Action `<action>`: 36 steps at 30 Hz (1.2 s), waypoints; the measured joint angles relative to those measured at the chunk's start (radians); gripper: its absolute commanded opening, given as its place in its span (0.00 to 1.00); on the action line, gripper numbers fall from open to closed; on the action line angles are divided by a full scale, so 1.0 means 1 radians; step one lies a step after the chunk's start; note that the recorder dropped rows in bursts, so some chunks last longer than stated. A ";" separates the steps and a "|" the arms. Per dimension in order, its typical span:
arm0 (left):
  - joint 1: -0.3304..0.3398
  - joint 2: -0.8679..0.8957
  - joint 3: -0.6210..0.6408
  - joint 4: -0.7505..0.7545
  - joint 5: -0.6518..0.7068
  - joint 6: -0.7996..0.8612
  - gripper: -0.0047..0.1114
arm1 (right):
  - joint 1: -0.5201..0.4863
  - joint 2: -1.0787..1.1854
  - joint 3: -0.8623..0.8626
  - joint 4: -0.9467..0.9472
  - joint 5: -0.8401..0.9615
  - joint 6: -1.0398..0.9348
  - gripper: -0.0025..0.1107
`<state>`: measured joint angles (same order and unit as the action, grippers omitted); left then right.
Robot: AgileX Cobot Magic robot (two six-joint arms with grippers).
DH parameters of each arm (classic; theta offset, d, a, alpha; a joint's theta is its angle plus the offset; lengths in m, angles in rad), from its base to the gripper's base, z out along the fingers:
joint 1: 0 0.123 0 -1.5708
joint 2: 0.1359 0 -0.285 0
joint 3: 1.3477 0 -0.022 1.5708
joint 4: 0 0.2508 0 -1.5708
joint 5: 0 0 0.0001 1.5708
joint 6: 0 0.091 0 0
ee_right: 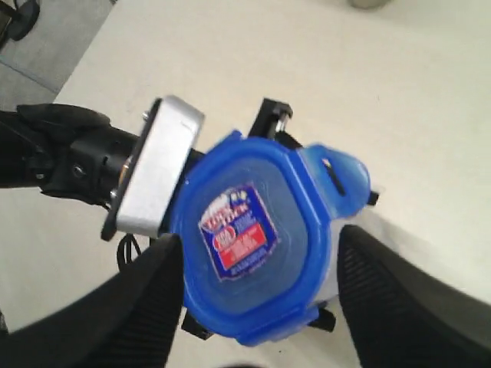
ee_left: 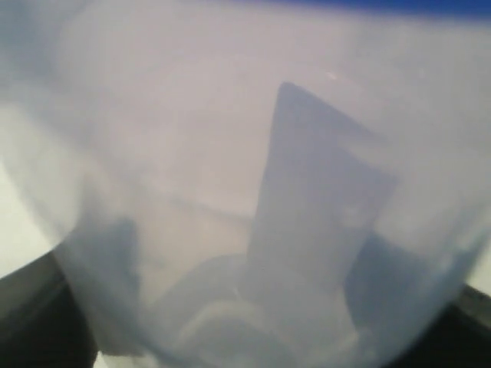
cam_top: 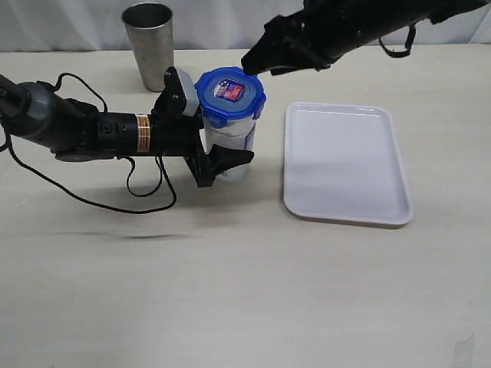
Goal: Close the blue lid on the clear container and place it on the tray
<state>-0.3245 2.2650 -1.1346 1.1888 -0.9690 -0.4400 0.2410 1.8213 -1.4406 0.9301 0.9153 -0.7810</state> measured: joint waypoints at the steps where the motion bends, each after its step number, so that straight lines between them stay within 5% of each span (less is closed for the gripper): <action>1: 0.000 0.000 0.000 0.012 -0.003 0.020 0.04 | 0.000 -0.026 0.000 0.000 -0.011 -0.018 0.52; 6: 0.000 -0.004 -0.002 0.096 -0.041 0.149 0.04 | 0.002 -0.098 0.000 -0.024 -0.035 -0.084 0.49; 14: 0.000 -0.004 -0.002 0.126 -0.064 0.183 0.04 | 0.111 -0.079 0.000 -0.400 -0.041 -0.008 0.48; 31: 0.000 -0.004 -0.002 0.138 -0.069 0.183 0.04 | 0.144 0.001 0.000 -0.340 -0.051 -0.045 0.48; 36: 0.002 -0.004 -0.002 0.138 -0.070 0.183 0.04 | 0.144 0.022 -0.008 -0.316 -0.018 -0.043 0.36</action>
<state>-0.3225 2.2612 -1.1364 1.3272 -1.0388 -0.2571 0.3848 1.8436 -1.4490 0.6145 0.8973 -0.8243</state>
